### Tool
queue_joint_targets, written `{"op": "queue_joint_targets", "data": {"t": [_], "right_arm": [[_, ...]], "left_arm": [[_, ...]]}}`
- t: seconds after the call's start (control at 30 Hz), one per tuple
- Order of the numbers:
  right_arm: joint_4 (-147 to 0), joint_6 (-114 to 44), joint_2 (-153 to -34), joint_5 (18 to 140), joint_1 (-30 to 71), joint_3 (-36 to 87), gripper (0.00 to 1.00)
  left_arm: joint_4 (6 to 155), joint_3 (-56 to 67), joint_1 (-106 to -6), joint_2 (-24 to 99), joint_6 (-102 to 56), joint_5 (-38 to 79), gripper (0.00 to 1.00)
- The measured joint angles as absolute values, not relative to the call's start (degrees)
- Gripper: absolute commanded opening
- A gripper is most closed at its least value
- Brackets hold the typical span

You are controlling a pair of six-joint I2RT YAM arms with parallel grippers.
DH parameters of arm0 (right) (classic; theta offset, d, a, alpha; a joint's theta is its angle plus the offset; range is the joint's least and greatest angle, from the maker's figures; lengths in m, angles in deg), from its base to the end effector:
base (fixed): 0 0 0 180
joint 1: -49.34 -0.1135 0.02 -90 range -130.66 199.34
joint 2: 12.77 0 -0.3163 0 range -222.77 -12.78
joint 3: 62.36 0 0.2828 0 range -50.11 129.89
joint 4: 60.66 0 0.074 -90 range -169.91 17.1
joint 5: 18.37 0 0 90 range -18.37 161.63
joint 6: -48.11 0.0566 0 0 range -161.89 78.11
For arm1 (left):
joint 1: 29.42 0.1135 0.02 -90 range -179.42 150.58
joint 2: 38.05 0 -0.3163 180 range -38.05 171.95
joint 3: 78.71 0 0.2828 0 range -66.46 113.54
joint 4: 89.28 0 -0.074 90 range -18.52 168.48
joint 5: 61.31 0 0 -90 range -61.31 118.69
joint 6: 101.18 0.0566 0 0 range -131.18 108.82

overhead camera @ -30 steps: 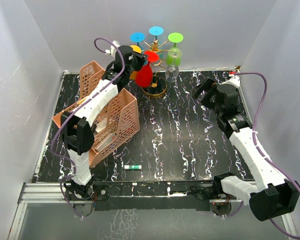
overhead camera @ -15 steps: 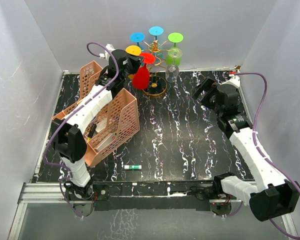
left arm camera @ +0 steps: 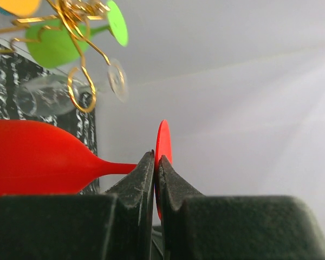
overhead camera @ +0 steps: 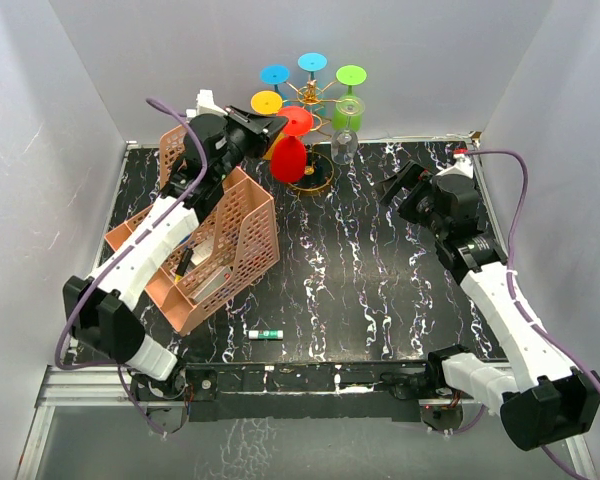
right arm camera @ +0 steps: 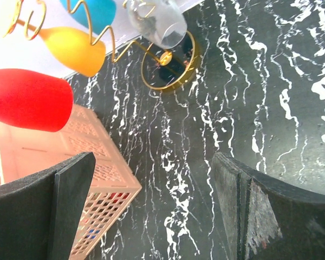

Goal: Take the wine glass off the wine glass rack

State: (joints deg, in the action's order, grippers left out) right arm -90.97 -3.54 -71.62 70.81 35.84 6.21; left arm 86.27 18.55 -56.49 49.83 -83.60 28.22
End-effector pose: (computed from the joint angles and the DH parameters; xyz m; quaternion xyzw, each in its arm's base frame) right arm 0.2505 0.0593 0.3860 0.1809 0.8019 0.2436 0.5146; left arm 0.3715 -0.1904 0.4869 -0.2578 0.6249 -0.5641 0.4740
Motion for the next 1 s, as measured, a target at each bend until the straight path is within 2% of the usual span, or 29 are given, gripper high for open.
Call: {"op": "queue_joint_targets", "data": {"t": [0.23, 0.57, 1.0], "right_arm": [[-89.2, -0.8, -68.5, 78.1, 35.8, 3.3, 0.98], [-80.1, 8.5, -66.6, 94.8, 35.8, -2.9, 0.98], [-76.6, 19.2, -62.6, 101.0, 35.8, -7.8, 0.98]], "left_arm": [[93.7, 10.6, -56.5, 42.8, -84.0, 17.1, 0.00], [116.5, -0.9, -56.5, 40.5, -96.2, 1.2, 0.00], [130.0, -7.0, -56.5, 36.4, -107.0, -2.0, 0.00]]}}
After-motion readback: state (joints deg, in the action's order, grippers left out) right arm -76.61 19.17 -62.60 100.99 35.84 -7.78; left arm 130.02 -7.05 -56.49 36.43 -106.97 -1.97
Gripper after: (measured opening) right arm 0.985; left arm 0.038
